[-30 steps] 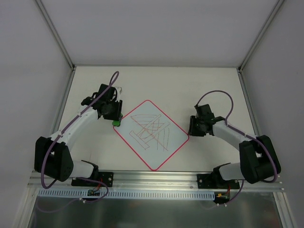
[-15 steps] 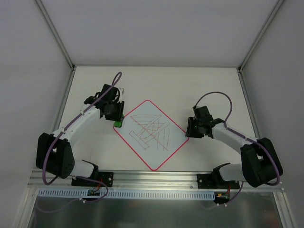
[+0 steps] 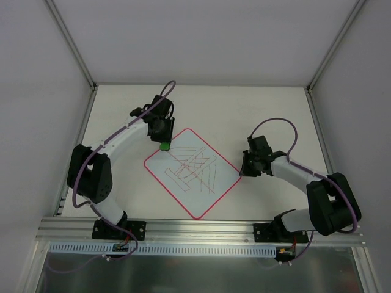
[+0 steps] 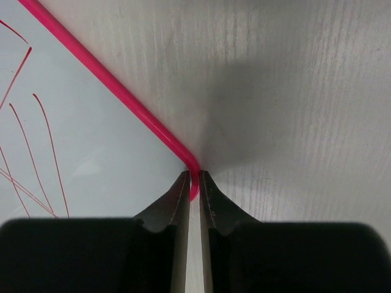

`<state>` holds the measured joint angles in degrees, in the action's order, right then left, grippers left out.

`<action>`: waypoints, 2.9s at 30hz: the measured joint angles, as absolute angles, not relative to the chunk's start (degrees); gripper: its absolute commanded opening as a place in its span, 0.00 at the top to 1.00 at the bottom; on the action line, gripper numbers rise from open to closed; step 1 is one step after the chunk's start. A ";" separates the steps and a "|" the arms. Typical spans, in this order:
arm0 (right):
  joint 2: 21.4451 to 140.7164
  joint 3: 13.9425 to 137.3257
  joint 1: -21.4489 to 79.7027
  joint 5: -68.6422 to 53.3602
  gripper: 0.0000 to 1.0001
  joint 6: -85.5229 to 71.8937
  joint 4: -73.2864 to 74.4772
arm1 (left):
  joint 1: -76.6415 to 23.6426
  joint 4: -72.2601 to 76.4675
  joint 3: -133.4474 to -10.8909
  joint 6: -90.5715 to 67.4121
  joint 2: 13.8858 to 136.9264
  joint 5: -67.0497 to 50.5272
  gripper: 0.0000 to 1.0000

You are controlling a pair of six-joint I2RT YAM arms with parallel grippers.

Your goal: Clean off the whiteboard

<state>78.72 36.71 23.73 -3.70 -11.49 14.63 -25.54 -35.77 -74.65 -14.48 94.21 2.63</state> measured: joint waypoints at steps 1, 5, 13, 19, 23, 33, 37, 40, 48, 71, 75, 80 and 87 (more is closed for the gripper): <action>78.85 36.75 23.73 -3.88 0.96 -11.57 14.39 | -25.67 -35.62 -75.79 -14.59 95.85 3.42 0.84; 79.00 36.80 23.73 -4.08 0.99 -11.62 14.11 | -25.82 -35.66 -79.46 -14.66 102.54 5.93 0.88; 79.05 36.84 23.73 -4.10 1.00 -11.60 13.93 | -25.82 -35.88 -81.21 -15.70 109.84 8.08 0.92; 79.18 36.93 23.86 -4.08 1.00 -11.57 13.87 | -25.96 -35.90 -81.25 -17.41 112.86 8.47 0.96; 79.42 37.17 24.18 -3.86 1.00 -11.49 13.93 | -27.31 -36.51 -83.33 -18.63 114.69 10.00 1.00; 79.55 37.39 24.60 -3.55 1.00 -11.31 14.15 | -35.83 -36.67 -93.03 -23.46 121.56 11.11 1.00; 79.57 37.41 24.71 -3.40 1.00 -11.29 14.17 | -41.32 -36.14 -97.82 -25.41 124.70 10.74 1.00; 79.70 37.60 24.73 -3.38 1.00 -11.31 14.35 | -44.14 -34.89 -99.13 -27.20 125.78 10.48 1.00; 80.09 37.71 25.04 -3.44 1.00 -11.33 13.85 | -39.59 -30.26 -89.78 -32.23 120.14 8.05 1.00; 80.86 38.04 25.47 -4.03 1.00 -11.38 12.51 | -24.38 -31.20 -75.00 -33.50 109.49 8.84 1.00; 80.99 38.04 25.54 -4.21 1.00 -11.38 12.32 | -24.08 -31.38 -72.69 -33.87 107.74 9.65 1.00; 81.19 38.04 25.56 -4.82 1.00 -11.38 11.88 | -23.14 -32.40 -71.29 -34.37 106.61 9.61 1.00; 81.21 38.04 25.56 -4.99 1.00 -11.35 11.79 | -24.64 -33.67 -72.47 -34.83 107.42 10.09 1.00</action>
